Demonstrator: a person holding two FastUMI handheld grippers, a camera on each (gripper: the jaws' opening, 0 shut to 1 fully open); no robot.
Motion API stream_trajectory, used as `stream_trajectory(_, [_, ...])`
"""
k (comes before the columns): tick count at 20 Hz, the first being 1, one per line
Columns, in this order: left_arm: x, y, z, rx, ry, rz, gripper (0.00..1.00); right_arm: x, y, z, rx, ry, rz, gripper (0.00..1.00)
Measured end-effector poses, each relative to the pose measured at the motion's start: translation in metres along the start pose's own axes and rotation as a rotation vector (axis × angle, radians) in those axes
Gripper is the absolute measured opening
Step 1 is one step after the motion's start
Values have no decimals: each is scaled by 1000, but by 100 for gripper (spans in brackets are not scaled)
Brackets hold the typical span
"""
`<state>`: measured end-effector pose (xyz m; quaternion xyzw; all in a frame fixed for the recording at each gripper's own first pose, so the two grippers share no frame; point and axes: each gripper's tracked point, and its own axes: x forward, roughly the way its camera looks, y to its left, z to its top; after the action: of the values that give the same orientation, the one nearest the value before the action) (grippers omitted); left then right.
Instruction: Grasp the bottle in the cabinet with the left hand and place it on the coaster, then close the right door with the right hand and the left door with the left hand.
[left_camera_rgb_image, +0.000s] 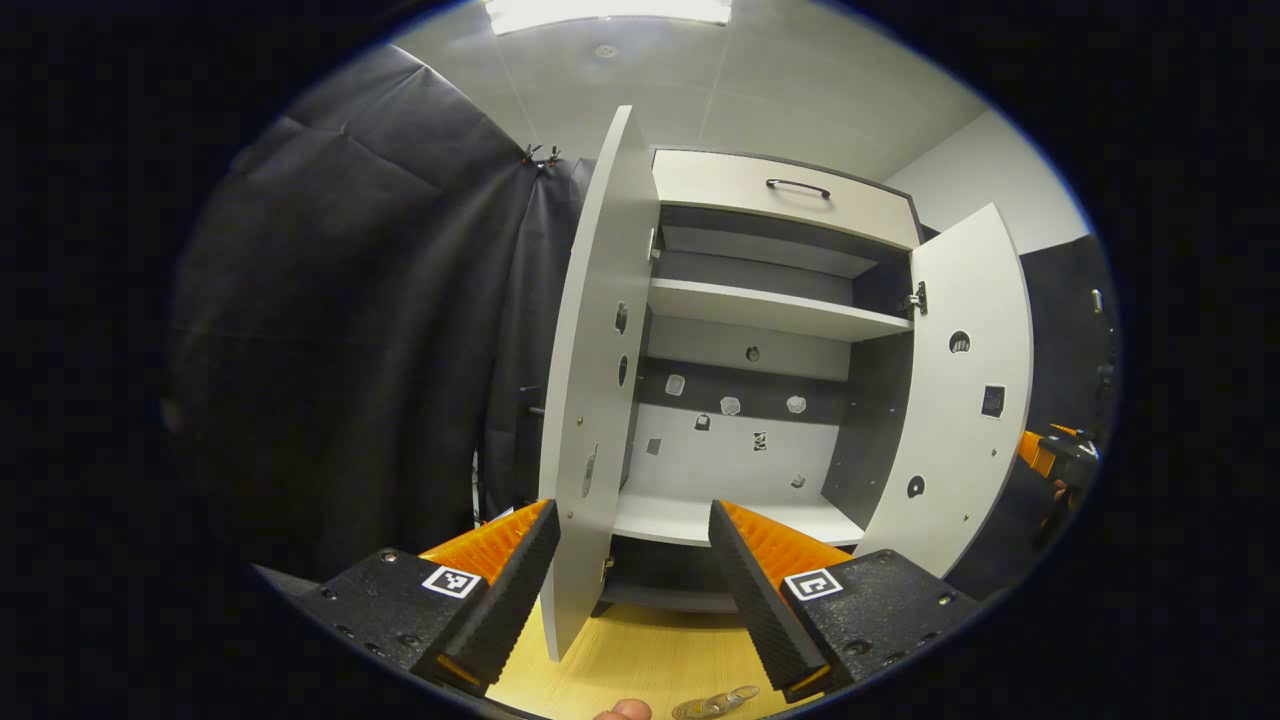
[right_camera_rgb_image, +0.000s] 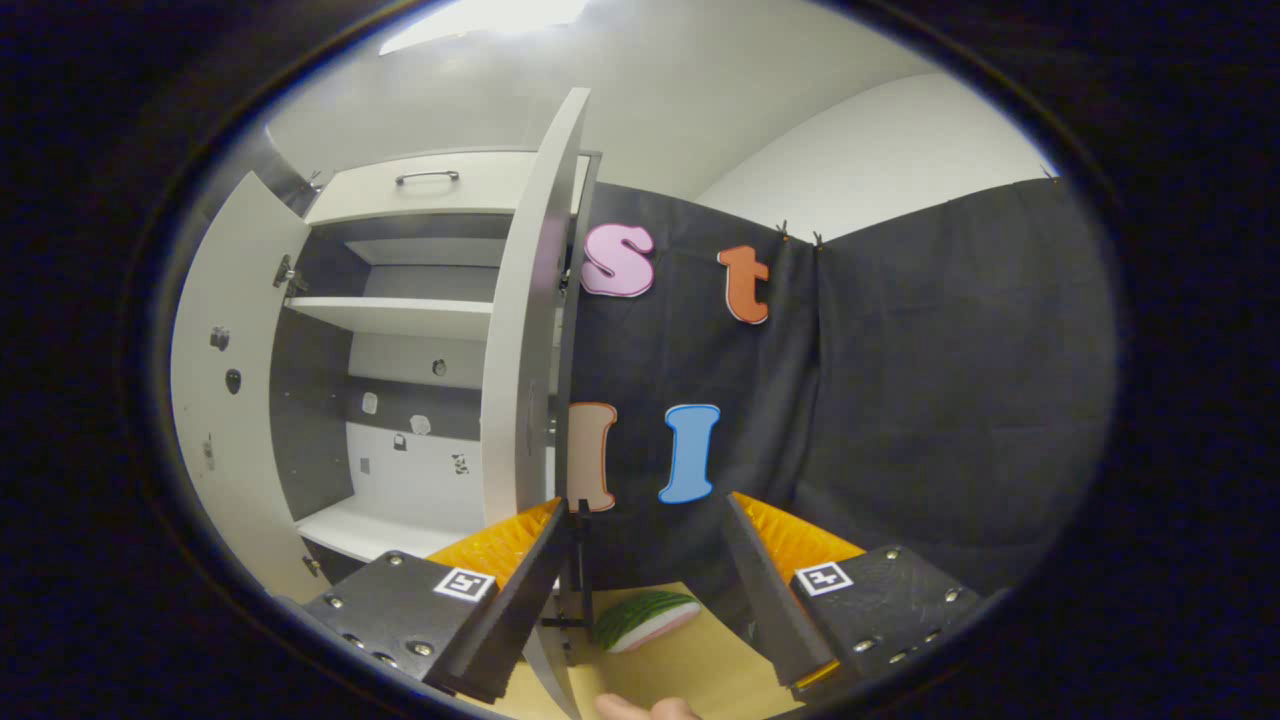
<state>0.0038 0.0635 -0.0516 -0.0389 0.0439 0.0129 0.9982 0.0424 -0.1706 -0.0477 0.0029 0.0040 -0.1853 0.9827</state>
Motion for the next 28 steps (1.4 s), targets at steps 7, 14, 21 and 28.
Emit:
stream_trajectory(7, [-6,15,1,5,-5,30,95,-1,38,0,8,4,85,94])
stream_trajectory(14, [-22,31,4,26,-11,75,95,2,84,-1,32,8,182,94])
stream_trajectory(21, [-36,47,3,38,-6,120,95,6,140,-9,8,2,304,94])
stream_trajectory(28, [-39,60,5,28,-10,152,94,-14,198,-20,-23,17,458,92])
